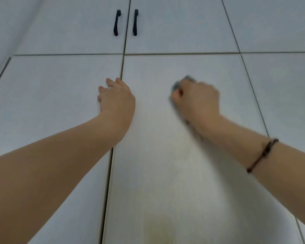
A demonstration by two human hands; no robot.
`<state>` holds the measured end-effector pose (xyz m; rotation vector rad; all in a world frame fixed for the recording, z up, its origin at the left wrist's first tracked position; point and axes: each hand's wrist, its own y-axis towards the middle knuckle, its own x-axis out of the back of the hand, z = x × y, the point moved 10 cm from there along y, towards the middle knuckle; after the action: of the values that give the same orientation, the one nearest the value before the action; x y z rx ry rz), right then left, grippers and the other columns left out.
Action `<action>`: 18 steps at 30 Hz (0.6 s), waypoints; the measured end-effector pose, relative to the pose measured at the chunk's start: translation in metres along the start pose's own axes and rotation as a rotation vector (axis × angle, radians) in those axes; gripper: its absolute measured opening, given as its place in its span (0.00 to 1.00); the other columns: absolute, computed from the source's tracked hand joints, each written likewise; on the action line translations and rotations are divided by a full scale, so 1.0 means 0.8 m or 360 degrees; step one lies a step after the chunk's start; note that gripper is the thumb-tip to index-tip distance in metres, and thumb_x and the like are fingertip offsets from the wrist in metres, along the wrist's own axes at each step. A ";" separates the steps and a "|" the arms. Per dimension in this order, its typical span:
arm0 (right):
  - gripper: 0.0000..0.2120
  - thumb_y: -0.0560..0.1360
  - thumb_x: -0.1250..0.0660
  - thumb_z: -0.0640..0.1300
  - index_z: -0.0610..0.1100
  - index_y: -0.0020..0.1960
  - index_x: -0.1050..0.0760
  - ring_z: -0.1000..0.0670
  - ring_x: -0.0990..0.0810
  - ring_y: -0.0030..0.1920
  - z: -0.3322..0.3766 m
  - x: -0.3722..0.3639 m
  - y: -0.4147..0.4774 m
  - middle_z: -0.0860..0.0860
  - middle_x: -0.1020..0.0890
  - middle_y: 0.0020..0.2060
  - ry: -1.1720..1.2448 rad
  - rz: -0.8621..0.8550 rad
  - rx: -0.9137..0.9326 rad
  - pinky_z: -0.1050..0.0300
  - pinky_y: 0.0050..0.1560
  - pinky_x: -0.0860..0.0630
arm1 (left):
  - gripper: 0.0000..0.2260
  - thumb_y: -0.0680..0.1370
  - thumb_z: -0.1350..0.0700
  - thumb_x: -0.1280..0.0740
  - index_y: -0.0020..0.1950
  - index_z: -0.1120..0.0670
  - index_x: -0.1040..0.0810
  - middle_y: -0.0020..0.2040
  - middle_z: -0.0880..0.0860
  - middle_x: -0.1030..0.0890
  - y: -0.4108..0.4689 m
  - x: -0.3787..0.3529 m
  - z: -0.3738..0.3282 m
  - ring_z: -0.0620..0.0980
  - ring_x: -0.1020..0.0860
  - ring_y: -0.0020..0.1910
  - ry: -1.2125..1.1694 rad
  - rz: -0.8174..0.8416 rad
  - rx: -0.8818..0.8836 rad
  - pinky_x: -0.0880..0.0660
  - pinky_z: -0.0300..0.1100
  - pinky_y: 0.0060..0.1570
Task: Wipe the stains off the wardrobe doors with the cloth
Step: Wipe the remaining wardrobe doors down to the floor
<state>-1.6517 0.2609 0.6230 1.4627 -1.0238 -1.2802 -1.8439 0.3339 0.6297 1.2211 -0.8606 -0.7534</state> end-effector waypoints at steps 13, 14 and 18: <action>0.16 0.79 0.45 0.48 0.45 0.34 0.34 0.42 0.24 0.32 -0.099 0.011 0.064 0.49 0.28 0.27 -0.0075 -0.0128 -0.0205 0.56 0.29 0.43 | 0.29 0.82 0.63 0.43 0.76 0.73 0.54 0.74 0.76 0.41 -0.006 0.004 -0.008 0.71 0.28 0.68 0.0124 0.0057 -0.0003 0.24 0.53 0.61; 0.16 0.79 0.45 0.48 0.44 0.35 0.34 0.42 0.26 0.31 -0.089 0.011 0.055 0.50 0.30 0.26 -0.0088 -0.0105 -0.0188 0.56 0.30 0.43 | 0.28 0.83 0.63 0.43 0.76 0.74 0.54 0.74 0.76 0.41 -0.006 0.004 -0.009 0.72 0.28 0.67 0.0129 0.0064 -0.0001 0.24 0.53 0.61; 0.09 0.75 0.36 0.50 0.47 0.39 0.28 0.41 0.28 0.27 -0.018 0.018 -0.060 0.50 0.27 0.26 0.0000 0.0033 0.0096 0.57 0.33 0.39 | 0.27 0.83 0.64 0.45 0.75 0.74 0.54 0.73 0.76 0.40 -0.007 0.010 -0.011 0.71 0.28 0.67 0.0170 0.0085 0.0005 0.24 0.54 0.60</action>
<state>-1.6345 0.2605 0.5734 1.4936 -1.0832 -1.2437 -1.8326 0.3302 0.6242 1.2250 -0.8038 -0.6385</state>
